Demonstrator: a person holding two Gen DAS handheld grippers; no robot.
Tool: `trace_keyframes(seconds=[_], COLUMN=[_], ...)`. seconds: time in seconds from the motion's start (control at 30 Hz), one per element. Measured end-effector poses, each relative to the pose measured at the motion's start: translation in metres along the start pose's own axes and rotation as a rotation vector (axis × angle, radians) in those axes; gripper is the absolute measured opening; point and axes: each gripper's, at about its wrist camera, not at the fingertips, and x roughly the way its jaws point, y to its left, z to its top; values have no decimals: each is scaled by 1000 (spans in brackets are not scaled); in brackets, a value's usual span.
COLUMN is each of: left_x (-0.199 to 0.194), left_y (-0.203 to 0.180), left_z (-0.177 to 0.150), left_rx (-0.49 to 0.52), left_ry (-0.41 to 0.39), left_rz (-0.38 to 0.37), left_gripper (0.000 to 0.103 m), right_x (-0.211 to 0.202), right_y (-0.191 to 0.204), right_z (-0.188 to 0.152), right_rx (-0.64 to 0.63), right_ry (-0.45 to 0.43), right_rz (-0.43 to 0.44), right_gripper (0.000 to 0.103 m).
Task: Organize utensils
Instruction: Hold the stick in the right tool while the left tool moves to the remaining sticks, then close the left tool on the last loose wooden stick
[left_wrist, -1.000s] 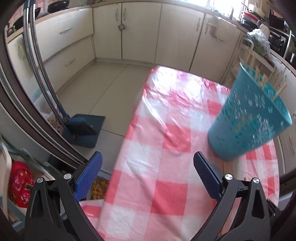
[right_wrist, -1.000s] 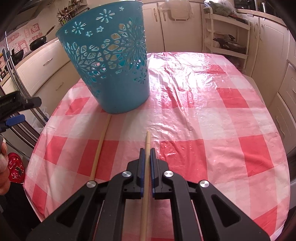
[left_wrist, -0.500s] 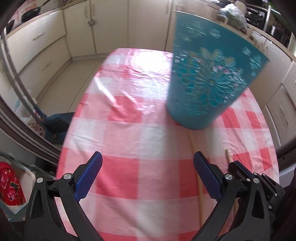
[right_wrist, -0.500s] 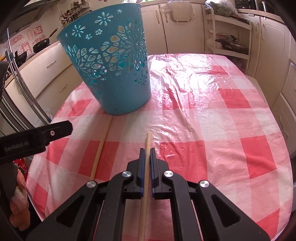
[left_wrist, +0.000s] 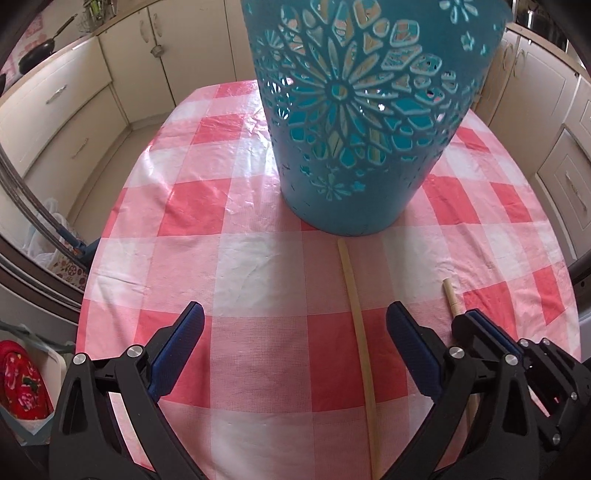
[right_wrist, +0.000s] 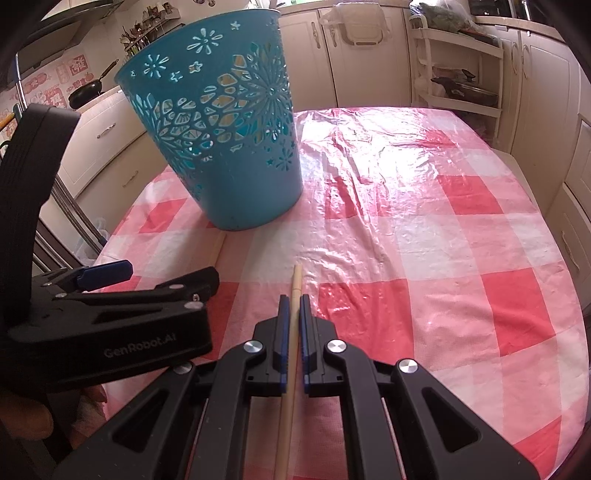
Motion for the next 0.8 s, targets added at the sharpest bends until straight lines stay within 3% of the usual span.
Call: trace_keyframes(seconds=[0.27,0.37,0.43,0.53,0.63,0.8], left_x=[7,4,1,-1,-3,-4], left_y=[6,9,10,14,18,26], left_z=[-2,-5,-4,-3,-4,-5], left_rx=[-10,-3,6,14,12,-15], left_ry=[0,-27,-44,-56,-64,-58], left_rz=[3,0,-5,-14,-30,-98], left_gripper=[91,77,59,45,36,36], right_x=[0,0,0,1,1,1], right_y=[3,3,3,3,2,-2], right_z=[-1,-1,-1,0,0,2], right_rx=[-10,-10,-12,-9,-5,15], right_ry=[-4,-3,-3,-2,-3,8], right_rz=[-10,-10,-11,-9,-5,14], right_gripper=[6,6,6,6,6,6])
